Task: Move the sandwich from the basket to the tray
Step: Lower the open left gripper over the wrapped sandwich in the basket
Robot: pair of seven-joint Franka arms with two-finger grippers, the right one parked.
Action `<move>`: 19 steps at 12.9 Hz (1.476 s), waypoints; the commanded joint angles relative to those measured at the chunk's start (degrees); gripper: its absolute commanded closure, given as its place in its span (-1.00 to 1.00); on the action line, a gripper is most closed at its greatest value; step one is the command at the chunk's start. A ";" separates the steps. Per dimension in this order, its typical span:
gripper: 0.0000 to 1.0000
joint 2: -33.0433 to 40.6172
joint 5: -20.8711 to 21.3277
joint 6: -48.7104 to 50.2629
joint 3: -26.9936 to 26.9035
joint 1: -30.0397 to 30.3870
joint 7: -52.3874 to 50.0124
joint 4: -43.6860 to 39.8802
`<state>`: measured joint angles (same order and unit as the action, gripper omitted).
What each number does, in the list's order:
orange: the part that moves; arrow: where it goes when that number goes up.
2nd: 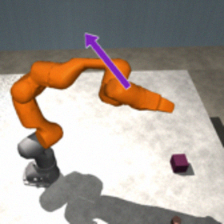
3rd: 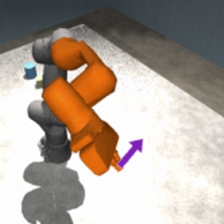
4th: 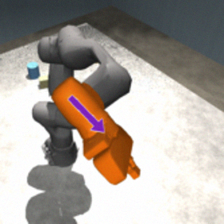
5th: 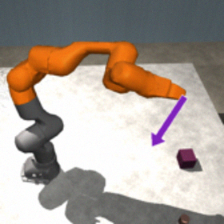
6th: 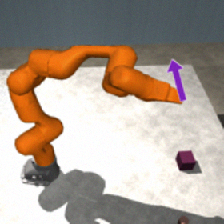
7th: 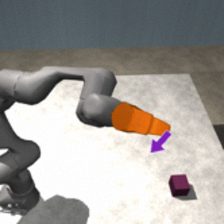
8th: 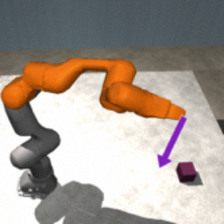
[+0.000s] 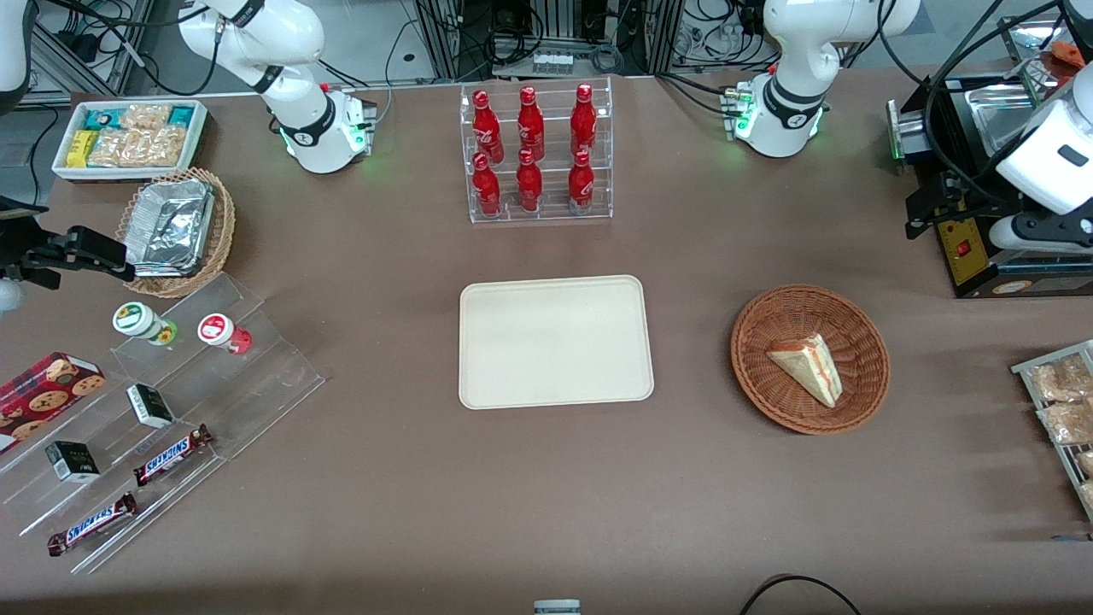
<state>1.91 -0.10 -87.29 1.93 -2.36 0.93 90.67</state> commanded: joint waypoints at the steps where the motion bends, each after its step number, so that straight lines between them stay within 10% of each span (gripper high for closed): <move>1: -1.00 -0.77 0.28 0.28 0.36 0.25 -0.76 -1.55; 10: -1.00 -0.24 1.86 -12.71 0.27 0.16 -6.46 15.22; 19: -1.00 -4.99 1.95 -35.91 0.36 -0.36 -34.06 29.55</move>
<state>-2.97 0.86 -119.57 2.06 -2.49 -28.77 117.75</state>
